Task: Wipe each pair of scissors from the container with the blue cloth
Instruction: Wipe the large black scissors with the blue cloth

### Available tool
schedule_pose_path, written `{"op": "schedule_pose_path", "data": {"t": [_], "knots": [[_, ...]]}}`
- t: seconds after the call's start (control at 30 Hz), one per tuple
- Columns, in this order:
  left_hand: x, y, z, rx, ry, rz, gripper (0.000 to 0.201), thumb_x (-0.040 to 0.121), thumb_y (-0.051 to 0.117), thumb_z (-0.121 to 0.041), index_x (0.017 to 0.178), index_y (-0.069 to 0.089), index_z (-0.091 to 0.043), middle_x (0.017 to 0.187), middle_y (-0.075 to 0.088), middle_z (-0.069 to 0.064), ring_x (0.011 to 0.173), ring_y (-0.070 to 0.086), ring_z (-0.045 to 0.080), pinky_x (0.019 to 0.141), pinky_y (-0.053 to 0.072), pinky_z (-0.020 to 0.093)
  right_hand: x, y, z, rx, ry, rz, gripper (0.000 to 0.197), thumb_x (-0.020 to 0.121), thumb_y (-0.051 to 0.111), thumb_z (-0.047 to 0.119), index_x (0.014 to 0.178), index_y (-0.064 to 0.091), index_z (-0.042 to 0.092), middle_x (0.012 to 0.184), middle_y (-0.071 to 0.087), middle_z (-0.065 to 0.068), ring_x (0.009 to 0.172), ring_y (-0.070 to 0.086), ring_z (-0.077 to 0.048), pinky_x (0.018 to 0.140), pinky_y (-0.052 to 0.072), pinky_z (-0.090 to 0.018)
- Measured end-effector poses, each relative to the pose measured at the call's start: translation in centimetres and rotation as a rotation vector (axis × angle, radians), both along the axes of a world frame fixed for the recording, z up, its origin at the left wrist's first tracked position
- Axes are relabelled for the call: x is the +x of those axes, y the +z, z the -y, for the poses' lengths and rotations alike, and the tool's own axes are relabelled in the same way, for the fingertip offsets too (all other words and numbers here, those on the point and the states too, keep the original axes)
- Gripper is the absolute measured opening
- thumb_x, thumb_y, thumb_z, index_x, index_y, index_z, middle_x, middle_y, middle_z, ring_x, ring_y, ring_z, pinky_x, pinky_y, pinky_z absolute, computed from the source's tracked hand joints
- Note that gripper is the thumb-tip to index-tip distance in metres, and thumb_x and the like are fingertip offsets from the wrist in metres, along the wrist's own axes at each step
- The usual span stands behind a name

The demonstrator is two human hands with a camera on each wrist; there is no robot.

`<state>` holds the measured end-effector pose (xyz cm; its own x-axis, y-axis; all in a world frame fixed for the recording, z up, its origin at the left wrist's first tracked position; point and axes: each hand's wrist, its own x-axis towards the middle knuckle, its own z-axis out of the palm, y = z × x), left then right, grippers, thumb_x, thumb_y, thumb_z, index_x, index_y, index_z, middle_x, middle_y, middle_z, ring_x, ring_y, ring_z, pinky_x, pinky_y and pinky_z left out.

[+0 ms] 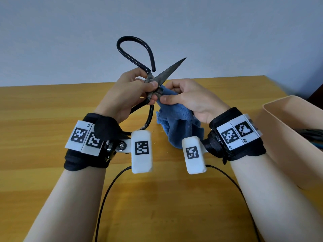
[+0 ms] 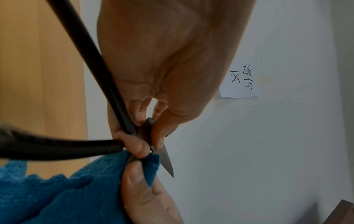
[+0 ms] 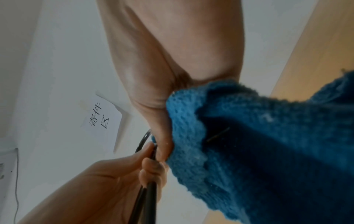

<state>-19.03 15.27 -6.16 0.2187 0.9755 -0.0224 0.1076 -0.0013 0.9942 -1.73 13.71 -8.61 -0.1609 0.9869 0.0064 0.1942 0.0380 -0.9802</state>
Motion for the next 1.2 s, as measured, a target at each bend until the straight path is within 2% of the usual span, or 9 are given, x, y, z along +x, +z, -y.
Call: {"op": "schedule_pose_path", "data": {"t": [0.17, 0.33, 0.43, 0.57, 0.7, 0.83, 0.97, 1.07, 1.2], "knots": [[0.0, 0.1, 0.1, 0.003, -0.015, 0.018, 0.009, 0.097, 0.062, -0.004, 0.102, 0.054, -0.004, 0.080, 0.062, 0.009, 0.056, 0.061, 0.015, 0.061, 0.053, 0.021, -0.3, -0.2, 0.1, -0.004, -0.071, -0.061, 0.028, 0.085, 0.078, 0.019, 0.096, 0.063, -0.003, 0.080, 0.067, -0.006, 0.069, 0.067, -0.014, 0.066, 0.053, -0.027], [-0.5, 0.0, -0.1, -0.009, 0.007, 0.015, 0.009, 0.098, 0.061, -0.003, 0.098, 0.053, -0.004, 0.082, 0.063, 0.011, 0.057, 0.062, 0.015, 0.060, 0.053, 0.022, 0.0, 0.3, 0.0, -0.015, -0.028, -0.001, 0.010, 0.087, 0.073, 0.006, 0.096, 0.069, 0.008, 0.094, 0.070, -0.010, 0.084, 0.067, -0.021, 0.082, 0.055, -0.036], [-0.7, 0.1, -0.1, -0.005, 0.029, 0.032, 0.015, 0.098, 0.061, -0.002, 0.089, 0.051, -0.010, 0.078, 0.065, 0.007, 0.057, 0.063, 0.016, 0.063, 0.055, 0.024, 0.4, 0.6, -0.1, -0.006, -0.112, -0.001, 0.016, 0.085, 0.067, 0.000, 0.086, 0.069, 0.015, 0.090, 0.068, -0.011, 0.080, 0.064, -0.024, 0.075, 0.052, -0.038], [-0.7, 0.2, -0.1, -0.011, 0.027, 0.039, 0.016, 0.097, 0.062, -0.003, 0.090, 0.050, -0.011, 0.081, 0.064, 0.009, 0.058, 0.064, 0.018, 0.063, 0.056, 0.025, 0.4, 0.8, -0.1, -0.010, -0.229, -0.088, 0.006, 0.087, 0.062, 0.008, 0.086, 0.065, 0.013, 0.085, 0.063, -0.010, 0.076, 0.060, -0.024, 0.066, 0.047, -0.033], [-0.6, 0.2, 0.0, 0.000, 0.030, 0.027, 0.013, 0.097, 0.063, -0.004, 0.097, 0.051, -0.006, 0.080, 0.065, 0.009, 0.061, 0.068, 0.020, 0.063, 0.057, 0.024, 0.5, 1.0, -0.4, -0.055, -0.252, -0.257, 0.003, 0.088, 0.068, 0.010, 0.086, 0.070, 0.010, 0.090, 0.071, -0.012, 0.082, 0.068, -0.023, 0.078, 0.057, -0.039], [-0.4, 0.1, 0.1, 0.015, 0.030, 0.005, 0.015, 0.097, 0.064, -0.004, 0.087, 0.053, -0.008, 0.072, 0.065, 0.003, 0.065, 0.071, 0.022, 0.066, 0.061, 0.027, 0.5, 1.2, -0.2, -0.102, -0.220, -0.366, 0.018, 0.090, 0.070, 0.017, 0.102, 0.072, 0.003, 0.090, 0.074, -0.011, 0.079, 0.071, -0.021, 0.076, 0.058, -0.034], [-0.5, 0.1, 0.0, 0.020, 0.048, 0.000, 0.018, 0.097, 0.064, -0.004, 0.085, 0.052, -0.008, 0.074, 0.069, 0.006, 0.063, 0.072, 0.020, 0.064, 0.060, 0.026, 0.7, 1.2, -0.3, -0.165, -0.156, -0.382, 0.026, 0.087, 0.061, 0.032, 0.091, 0.074, 0.010, 0.083, 0.071, -0.004, 0.082, 0.063, -0.021, 0.081, 0.050, -0.037], [-0.5, 0.0, 0.0, 0.029, 0.057, -0.007, 0.019, 0.097, 0.064, -0.004, 0.085, 0.050, -0.008, 0.081, 0.069, 0.013, 0.062, 0.071, 0.020, 0.065, 0.061, 0.027, 0.9, 1.3, -0.1, -0.172, -0.095, -0.357, 0.035, 0.090, 0.045, 0.017, 0.101, 0.076, 0.005, 0.091, 0.075, -0.009, 0.082, 0.065, -0.021, 0.076, 0.054, -0.033], [-0.7, 0.1, -0.1, 0.031, 0.059, 0.018, 0.010, 0.097, 0.063, -0.005, 0.099, 0.053, -0.005, 0.079, 0.068, 0.012, 0.065, 0.072, 0.021, 0.072, 0.063, 0.032, 0.5, 1.0, 0.1, -0.089, -0.029, -0.143, 0.045, 0.076, 0.048, -0.001, 0.100, 0.078, 0.021, 0.116, 0.072, -0.018, 0.100, 0.064, -0.027, 0.095, 0.052, -0.041]]}}
